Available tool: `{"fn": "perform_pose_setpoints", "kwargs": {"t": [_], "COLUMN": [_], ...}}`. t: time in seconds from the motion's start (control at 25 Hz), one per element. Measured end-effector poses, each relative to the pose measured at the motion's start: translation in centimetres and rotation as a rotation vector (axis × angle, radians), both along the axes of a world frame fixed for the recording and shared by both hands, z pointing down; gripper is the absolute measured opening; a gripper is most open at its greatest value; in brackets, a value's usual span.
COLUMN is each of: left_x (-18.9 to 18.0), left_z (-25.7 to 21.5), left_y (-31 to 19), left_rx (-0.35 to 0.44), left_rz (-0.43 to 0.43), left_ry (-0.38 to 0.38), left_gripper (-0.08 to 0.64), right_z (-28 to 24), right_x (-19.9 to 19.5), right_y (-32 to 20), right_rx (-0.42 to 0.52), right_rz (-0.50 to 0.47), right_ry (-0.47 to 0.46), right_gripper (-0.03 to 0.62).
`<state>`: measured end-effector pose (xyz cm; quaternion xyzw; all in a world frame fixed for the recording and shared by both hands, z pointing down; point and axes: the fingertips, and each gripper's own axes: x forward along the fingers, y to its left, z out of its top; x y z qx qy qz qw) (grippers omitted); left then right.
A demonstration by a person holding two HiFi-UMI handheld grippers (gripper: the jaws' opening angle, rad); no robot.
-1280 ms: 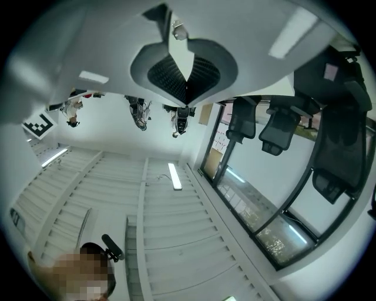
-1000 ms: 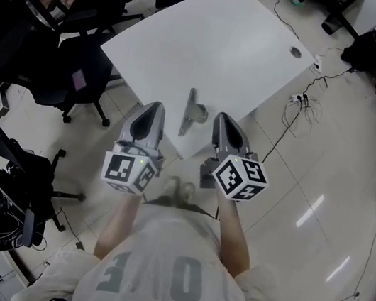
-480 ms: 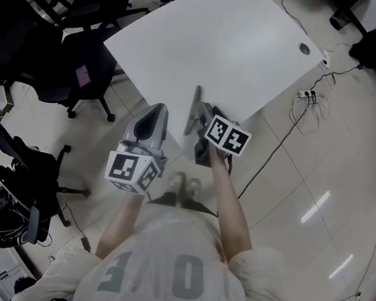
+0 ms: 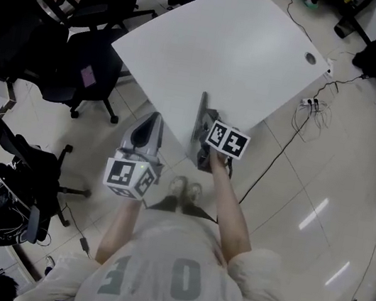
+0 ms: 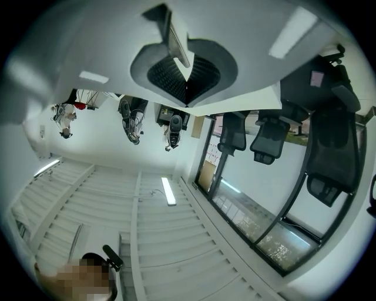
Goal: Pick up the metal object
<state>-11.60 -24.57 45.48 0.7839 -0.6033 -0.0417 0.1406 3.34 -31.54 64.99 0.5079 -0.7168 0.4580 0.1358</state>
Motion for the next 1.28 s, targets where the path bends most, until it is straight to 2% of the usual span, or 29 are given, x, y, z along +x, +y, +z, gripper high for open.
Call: {"fn": "perform_pose_setpoints", "kwargs": {"t": [0.24,0.44,0.72,0.96,1.08,1.28], "left_x": [-0.7,-0.7,0.3,0.6,1.0,2.5], "left_z": [0.1,-0.2,-2.6,-5.9,-7.2,-7.2], "left_y": [0.4,0.3,-0.4,-0.9,-1.0,-0.7], "left_rx": [-0.001,0.017,0.079,0.154,0.182,0.182], "left_rz": [0.001,0.012,0.046,0.053,0.063,0.099], "left_ry": [0.004,0.012,0.016,-0.015,-0.023,-0.035], "left_gripper": [0.002,0.002,0.002,0.002,0.002,0.002], "right_z": [-0.3,-2.5,-13.4,-22.7,-24.3,-24.1], "right_x": [0.0,1.3,3.7,6.3,7.0,6.8], "right_y": [0.3,0.7,1.2,4.5,6.0,6.7], "right_rx": [0.028,0.108,0.338,0.544,0.593,0.591], "right_rz": [0.007,0.016,0.113,0.158,0.173,0.170], "right_ry": [0.016,0.064,-0.093,-0.149,-0.127,-0.138], "right_gripper": [0.099,0.094,0.094,0.095,0.095,0.095]}}
